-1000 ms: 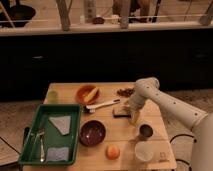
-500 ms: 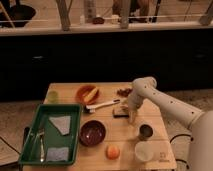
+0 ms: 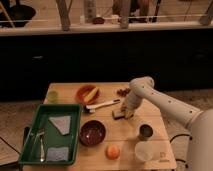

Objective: Wipe purple bowl with eraser

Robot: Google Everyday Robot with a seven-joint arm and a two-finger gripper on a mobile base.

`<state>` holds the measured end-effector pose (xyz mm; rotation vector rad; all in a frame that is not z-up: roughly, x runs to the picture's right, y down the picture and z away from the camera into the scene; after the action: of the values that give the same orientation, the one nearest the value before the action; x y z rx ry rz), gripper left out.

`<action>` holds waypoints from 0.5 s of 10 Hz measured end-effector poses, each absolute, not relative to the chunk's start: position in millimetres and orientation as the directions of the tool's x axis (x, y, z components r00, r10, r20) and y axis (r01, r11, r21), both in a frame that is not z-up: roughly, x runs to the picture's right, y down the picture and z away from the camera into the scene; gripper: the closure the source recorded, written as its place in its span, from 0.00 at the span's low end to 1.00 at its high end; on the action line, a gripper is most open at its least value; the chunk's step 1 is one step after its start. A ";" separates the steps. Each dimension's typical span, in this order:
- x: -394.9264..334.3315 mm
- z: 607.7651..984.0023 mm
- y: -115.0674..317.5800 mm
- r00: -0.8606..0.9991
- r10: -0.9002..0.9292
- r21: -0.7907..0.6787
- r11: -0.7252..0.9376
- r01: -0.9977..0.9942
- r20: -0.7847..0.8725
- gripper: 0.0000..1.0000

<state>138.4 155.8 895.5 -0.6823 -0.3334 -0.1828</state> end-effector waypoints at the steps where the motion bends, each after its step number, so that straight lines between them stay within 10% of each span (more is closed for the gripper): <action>1: 137.1 895.0 155.0 0.930 -0.059 -0.584 0.763 0.277 0.363 0.96; 5: 134.8 890.0 151.4 0.925 -0.073 -0.579 0.761 0.294 0.374 1.00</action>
<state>134.8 151.4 890.0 -0.6804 -0.3422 -0.2036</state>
